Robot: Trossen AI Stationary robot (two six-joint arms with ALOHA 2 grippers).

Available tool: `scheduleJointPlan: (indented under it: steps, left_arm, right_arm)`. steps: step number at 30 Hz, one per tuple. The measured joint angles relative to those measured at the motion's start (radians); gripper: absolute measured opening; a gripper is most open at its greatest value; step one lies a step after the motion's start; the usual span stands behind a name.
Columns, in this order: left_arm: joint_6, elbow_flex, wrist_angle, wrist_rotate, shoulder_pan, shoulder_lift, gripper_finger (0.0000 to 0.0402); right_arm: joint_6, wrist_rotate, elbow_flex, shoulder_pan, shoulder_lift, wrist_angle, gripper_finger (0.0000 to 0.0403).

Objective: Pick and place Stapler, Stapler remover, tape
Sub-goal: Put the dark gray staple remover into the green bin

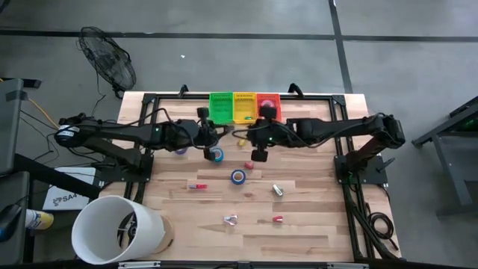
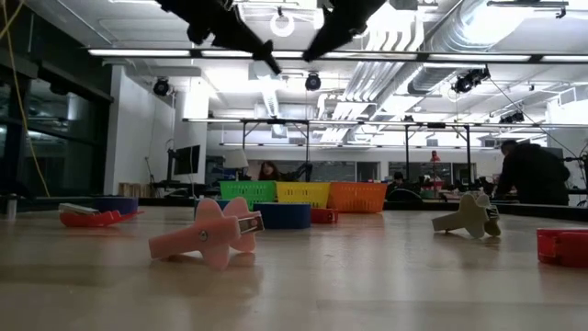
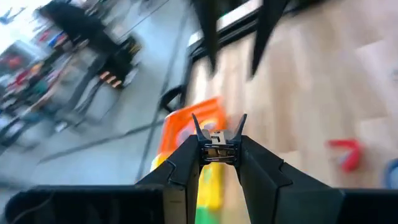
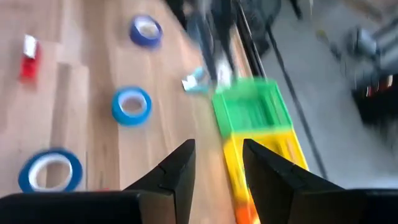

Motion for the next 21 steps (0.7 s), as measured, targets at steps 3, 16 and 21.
scheduleJointPlan:
  steps: [3, 16, 21]
  left_arm:
    - [-0.04, 0.0, -0.018, -0.042, 0.044, 0.003, 0.0082]
    - [-0.271, -0.001, -0.025, 0.073, 0.339, 0.218, 0.0083]
    - [-0.416, -0.001, -0.008, 0.105, 0.418, 0.307, 0.0087]
  right_arm:
    - [0.091, -0.001, 0.0, -0.027, -0.026, -0.086, 0.0125]
    - [0.308, 0.006, 0.0, -0.106, -0.053, -0.244, 0.0126]
    - [0.37, 0.017, 0.0, -0.12, -0.053, -0.267, 0.0126]
